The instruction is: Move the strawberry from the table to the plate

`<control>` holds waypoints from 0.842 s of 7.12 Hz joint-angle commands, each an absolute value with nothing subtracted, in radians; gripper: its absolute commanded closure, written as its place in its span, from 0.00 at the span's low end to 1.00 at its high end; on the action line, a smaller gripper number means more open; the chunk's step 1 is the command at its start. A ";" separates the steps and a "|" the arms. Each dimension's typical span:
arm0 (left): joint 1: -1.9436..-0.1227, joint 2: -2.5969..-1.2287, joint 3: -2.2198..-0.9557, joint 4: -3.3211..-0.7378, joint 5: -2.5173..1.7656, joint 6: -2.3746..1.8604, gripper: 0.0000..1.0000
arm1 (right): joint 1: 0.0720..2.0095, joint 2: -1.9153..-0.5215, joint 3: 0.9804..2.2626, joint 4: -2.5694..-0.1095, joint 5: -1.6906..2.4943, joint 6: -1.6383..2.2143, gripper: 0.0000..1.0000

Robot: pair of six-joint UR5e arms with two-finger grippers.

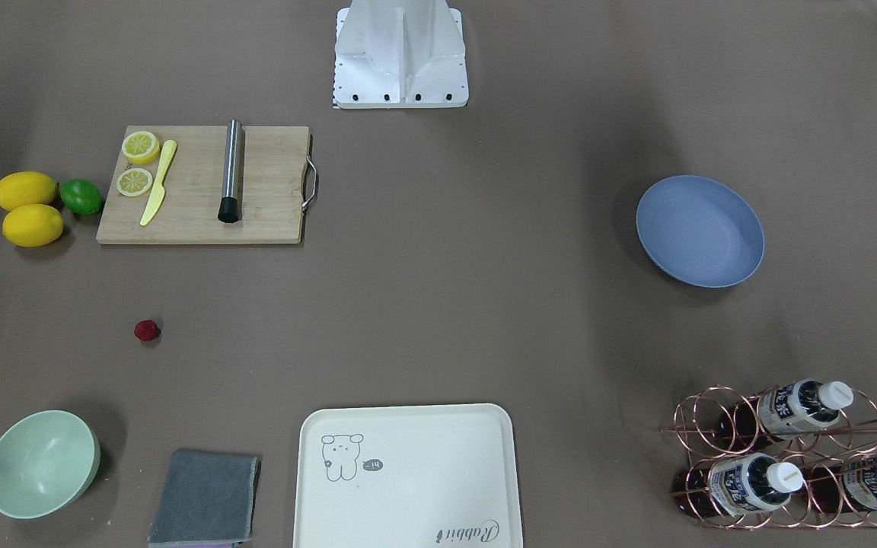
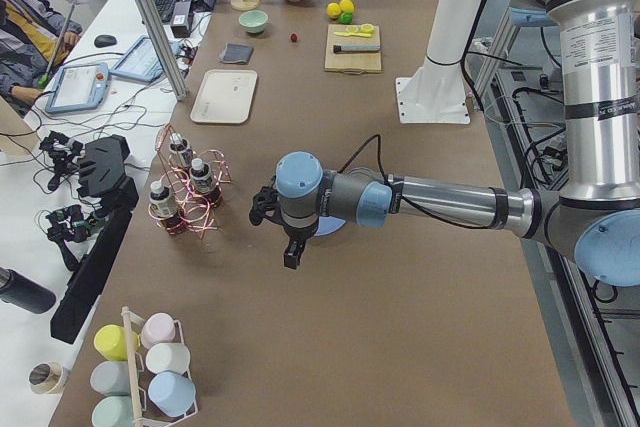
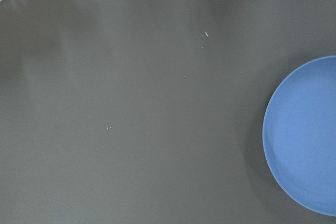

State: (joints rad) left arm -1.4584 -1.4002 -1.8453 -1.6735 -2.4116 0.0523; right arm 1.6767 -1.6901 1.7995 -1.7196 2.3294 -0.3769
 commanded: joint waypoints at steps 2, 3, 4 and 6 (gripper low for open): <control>-1.465 -1.391 -1.859 -1.674 -2.465 0.052 0.02 | 1.678 -1.697 1.805 -1.720 2.329 -0.380 0.00; -1.476 -1.393 -1.868 -1.671 -2.465 0.051 0.02 | 1.678 -1.697 1.798 -1.720 2.327 -0.380 0.00; -1.476 -1.399 -1.862 -1.671 -2.465 0.051 0.02 | 1.678 -1.698 1.799 -1.720 2.327 -0.377 0.00; -1.476 -1.399 -1.879 -1.672 -2.462 0.054 0.02 | 1.678 -1.700 1.796 -1.720 2.326 -0.376 0.00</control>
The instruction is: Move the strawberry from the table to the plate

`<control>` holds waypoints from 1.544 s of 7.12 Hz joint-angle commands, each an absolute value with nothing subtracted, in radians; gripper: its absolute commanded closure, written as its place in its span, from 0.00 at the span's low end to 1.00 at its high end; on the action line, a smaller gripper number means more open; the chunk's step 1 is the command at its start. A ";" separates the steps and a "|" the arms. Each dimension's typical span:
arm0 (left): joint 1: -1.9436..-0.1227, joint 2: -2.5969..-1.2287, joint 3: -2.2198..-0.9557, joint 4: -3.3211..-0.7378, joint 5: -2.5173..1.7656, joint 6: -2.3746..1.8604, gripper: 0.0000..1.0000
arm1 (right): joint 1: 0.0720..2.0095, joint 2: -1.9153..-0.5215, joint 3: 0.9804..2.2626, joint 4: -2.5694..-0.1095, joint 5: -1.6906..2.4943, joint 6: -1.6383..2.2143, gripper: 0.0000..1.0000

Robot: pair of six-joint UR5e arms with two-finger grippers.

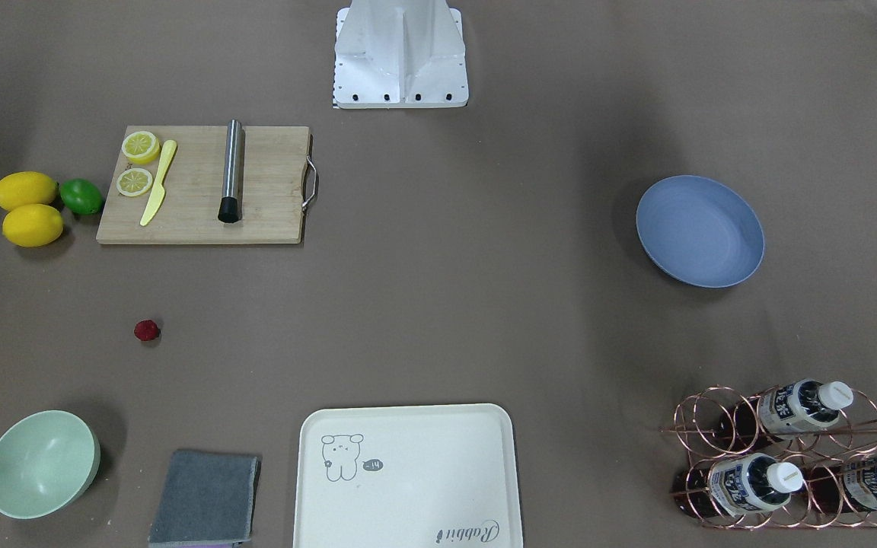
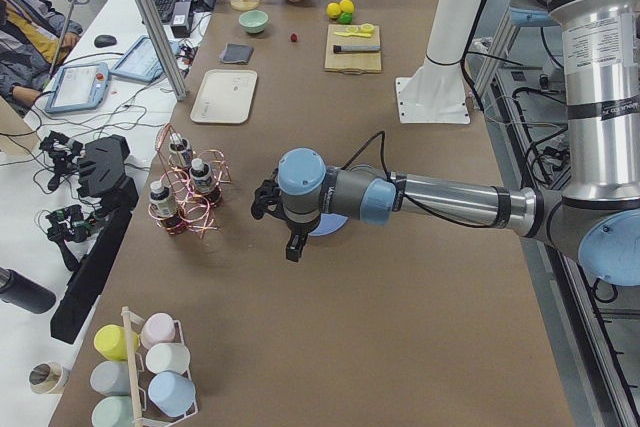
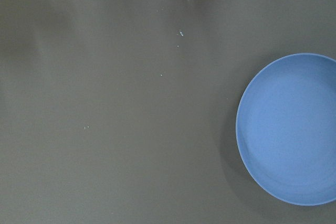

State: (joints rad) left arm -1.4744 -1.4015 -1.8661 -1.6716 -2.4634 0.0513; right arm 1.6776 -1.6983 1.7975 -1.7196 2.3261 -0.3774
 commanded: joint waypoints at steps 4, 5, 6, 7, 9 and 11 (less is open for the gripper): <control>-1.468 -1.391 -1.885 -1.670 -2.457 0.031 0.02 | 1.677 -1.697 1.766 -1.720 2.329 -0.379 0.00; -1.467 -1.391 -1.884 -1.671 -2.453 0.028 0.02 | 1.677 -1.697 1.769 -1.720 2.329 -0.380 0.00; -1.468 -1.391 -1.884 -1.672 -2.451 0.029 0.02 | 1.677 -1.697 1.769 -1.720 2.329 -0.379 0.00; -1.467 -1.391 -1.881 -1.672 -2.451 0.028 0.02 | 1.677 -1.698 1.769 -1.720 2.329 -0.379 0.00; -1.468 -1.391 -1.879 -1.672 -2.451 0.026 0.02 | 1.677 -1.698 1.764 -1.721 2.327 -0.379 0.00; -1.471 -1.373 -1.891 -1.674 -2.456 0.026 0.02 | 1.677 -1.712 1.769 -1.720 2.335 -0.379 0.00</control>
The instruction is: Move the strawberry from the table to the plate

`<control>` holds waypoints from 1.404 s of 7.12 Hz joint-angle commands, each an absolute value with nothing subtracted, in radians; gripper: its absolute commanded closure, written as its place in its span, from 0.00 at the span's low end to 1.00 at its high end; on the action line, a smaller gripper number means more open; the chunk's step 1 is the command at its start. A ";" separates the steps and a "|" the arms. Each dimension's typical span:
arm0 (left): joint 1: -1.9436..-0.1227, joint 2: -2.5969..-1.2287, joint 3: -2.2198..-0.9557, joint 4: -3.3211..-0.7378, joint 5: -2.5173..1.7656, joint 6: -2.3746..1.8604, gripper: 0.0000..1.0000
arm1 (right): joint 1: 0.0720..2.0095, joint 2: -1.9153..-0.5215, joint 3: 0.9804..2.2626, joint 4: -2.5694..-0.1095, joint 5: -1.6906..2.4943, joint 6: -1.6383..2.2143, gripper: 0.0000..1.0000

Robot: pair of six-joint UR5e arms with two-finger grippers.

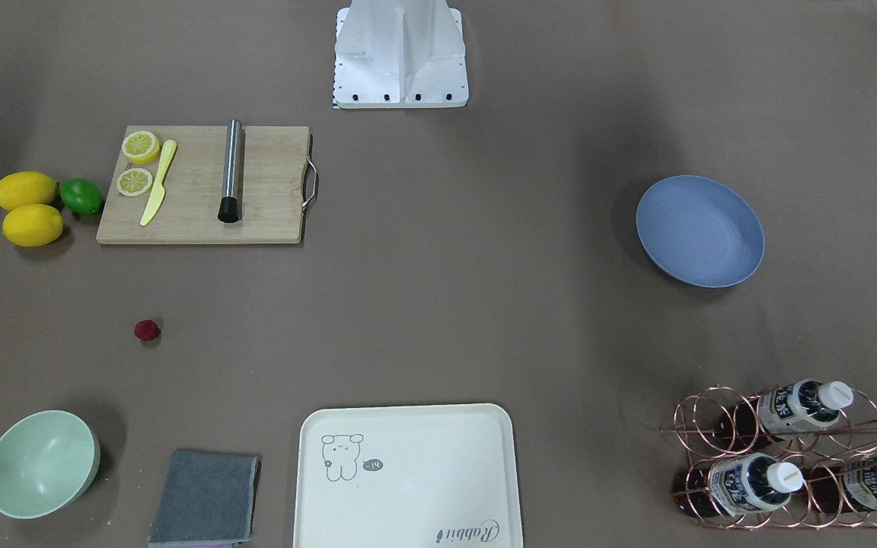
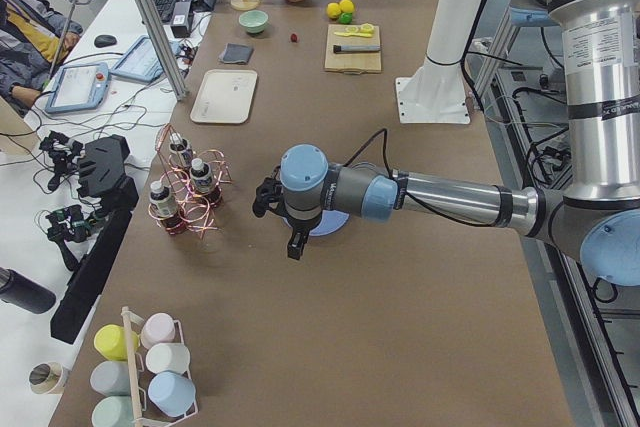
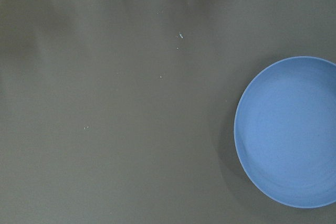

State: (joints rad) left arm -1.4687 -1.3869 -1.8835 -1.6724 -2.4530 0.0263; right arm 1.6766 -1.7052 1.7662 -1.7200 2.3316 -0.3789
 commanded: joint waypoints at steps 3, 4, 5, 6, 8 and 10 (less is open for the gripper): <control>-1.471 -1.371 -1.890 -1.675 -2.459 0.026 0.02 | 1.677 -1.712 1.764 -1.720 2.332 -0.379 0.00; -1.471 -1.373 -1.893 -1.677 -2.460 0.023 0.02 | 1.677 -1.712 1.764 -1.720 2.327 -0.380 0.00; -1.471 -1.371 -1.896 -1.678 -2.461 0.015 0.02 | 1.677 -1.721 1.766 -1.720 2.333 -0.379 0.00; -1.471 -1.371 -1.896 -1.678 -2.459 0.017 0.02 | 1.677 -1.730 1.772 -1.720 2.335 -0.379 0.00; -1.465 -1.371 -1.893 -1.678 -2.454 0.017 0.02 | 1.677 -1.735 1.773 -1.720 2.338 -0.377 0.00; -1.360 -1.382 -1.861 -1.740 -2.453 -0.126 0.02 | 1.672 -1.733 1.773 -1.720 2.339 -0.377 0.00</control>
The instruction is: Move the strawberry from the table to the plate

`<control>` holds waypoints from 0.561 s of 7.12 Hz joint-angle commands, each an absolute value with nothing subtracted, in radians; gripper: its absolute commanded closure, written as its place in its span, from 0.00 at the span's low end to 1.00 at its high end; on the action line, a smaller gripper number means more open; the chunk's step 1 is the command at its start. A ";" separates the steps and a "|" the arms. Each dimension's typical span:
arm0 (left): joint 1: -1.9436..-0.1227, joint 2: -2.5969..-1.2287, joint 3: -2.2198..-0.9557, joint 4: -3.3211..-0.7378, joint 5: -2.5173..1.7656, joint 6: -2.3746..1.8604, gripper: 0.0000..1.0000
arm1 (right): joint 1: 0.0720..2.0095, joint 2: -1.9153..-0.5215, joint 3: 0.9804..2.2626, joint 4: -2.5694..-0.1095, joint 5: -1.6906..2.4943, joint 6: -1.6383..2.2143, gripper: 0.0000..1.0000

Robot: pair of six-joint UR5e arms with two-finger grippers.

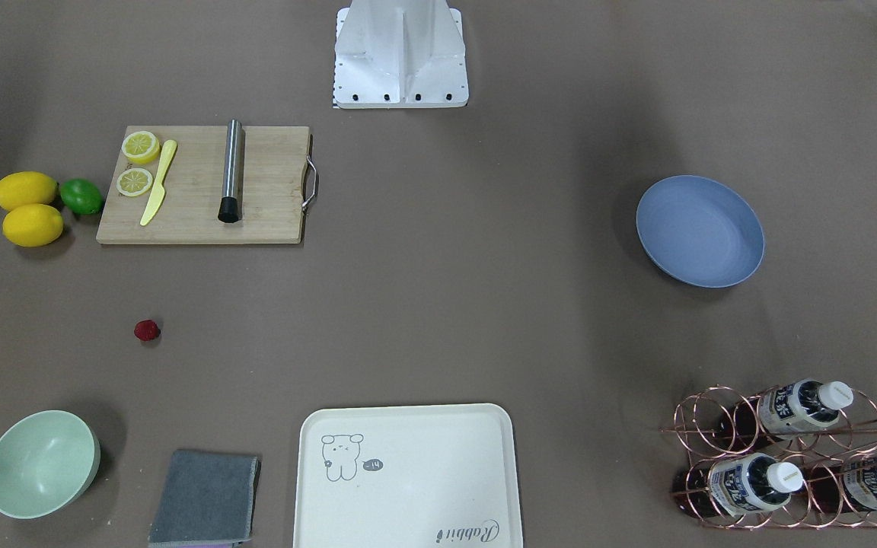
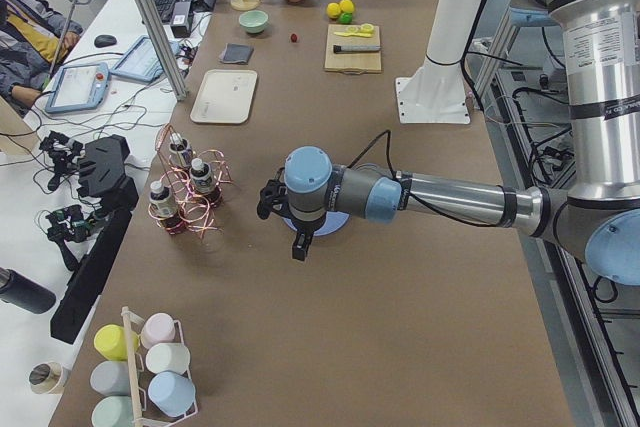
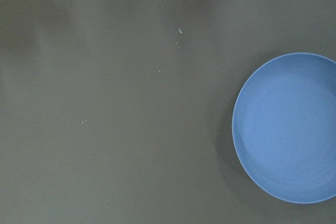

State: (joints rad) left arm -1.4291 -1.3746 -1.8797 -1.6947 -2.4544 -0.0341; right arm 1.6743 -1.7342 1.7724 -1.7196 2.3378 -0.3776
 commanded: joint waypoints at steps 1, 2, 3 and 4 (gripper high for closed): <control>-1.285 -1.385 -1.789 -1.929 -2.442 -0.267 0.02 | 1.666 -1.733 1.772 -1.720 2.339 -0.377 0.00; -1.176 -1.403 -1.710 -2.156 -2.371 -0.470 0.02 | 1.666 -1.733 1.772 -1.720 2.339 -0.377 0.00; -1.076 -1.435 -1.650 -2.296 -2.297 -0.620 0.03 | 1.666 -1.733 1.772 -1.718 2.339 -0.377 0.00; -1.056 -1.457 -1.617 -2.321 -2.283 -0.630 0.03 | 1.666 -1.733 1.772 -1.718 2.339 -0.377 0.00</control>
